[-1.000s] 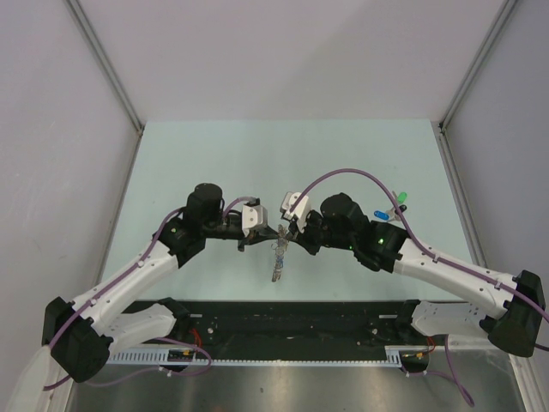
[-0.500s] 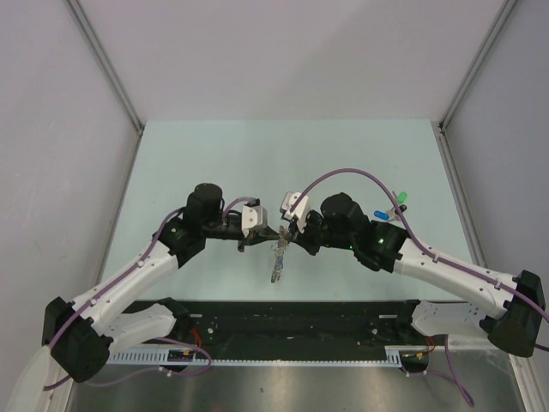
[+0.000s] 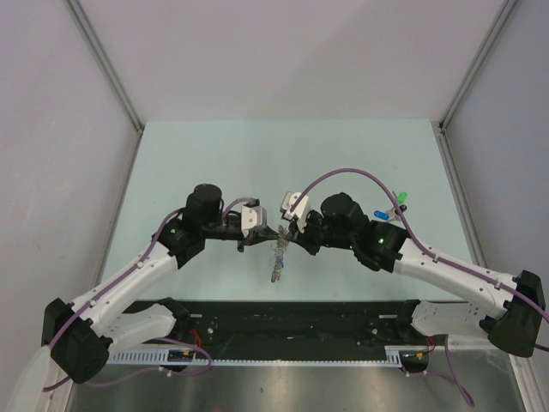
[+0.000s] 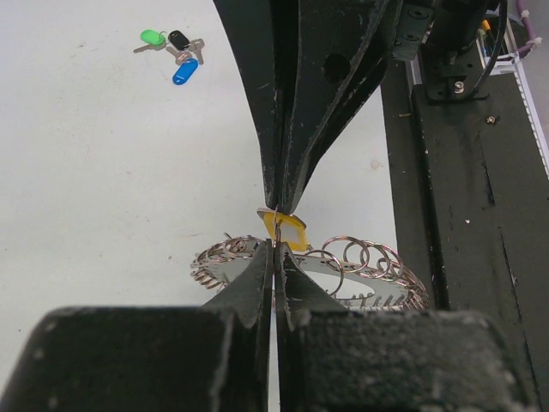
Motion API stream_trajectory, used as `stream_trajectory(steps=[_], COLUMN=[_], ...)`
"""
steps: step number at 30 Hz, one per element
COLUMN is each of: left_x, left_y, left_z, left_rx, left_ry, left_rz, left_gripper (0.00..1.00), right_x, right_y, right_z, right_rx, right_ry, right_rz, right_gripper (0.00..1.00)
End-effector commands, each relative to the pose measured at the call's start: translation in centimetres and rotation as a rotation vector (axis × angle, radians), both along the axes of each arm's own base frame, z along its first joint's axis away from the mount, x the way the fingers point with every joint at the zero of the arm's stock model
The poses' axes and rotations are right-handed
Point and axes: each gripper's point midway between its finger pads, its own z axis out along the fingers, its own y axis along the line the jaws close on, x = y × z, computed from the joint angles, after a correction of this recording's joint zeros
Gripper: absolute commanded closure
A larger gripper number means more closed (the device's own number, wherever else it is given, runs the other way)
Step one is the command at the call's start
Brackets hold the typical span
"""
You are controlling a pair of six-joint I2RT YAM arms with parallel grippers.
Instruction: Put the keys on the keyring
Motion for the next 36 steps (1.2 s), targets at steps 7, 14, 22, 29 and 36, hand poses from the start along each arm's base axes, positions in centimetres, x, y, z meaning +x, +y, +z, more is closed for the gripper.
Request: stream_trajectory(steps=[7,14,22,29,36], left_x=[0.05,0.36,0.33,-0.06,-0.22], left_y=[-0.42,-0.3,-0.31,-0.4,-0.47], left_z=[2.14,2.17,2.31,2.34,2.23], left_rx=[-0.059,-0.058,-0.064,-0.068,-0.068], left_ry=[-0.073,-0.079,-0.08,-0.075,-0.07], left_rz=[-0.014,0.006,0.006,-0.016,-0.029], left_gripper=[1.0,1.0,1.0,1.0,1.0], right_x=[0.07,0.0,0.05,0.2,0.27], right_y=[0.69,0.5,0.56,0.6,0.7], right_z=[2.17,1.93,1.97,2.0,1.81], right_rx=[0.061,0.05,0.053,0.053,0.05], right_ry=[-0.016,-0.01,-0.012,-0.015,-0.014], right_rz=[0.011,0.008,0.008,0.002,0.003], right_gripper=[1.0,1.0,1.0,1.0,1.0])
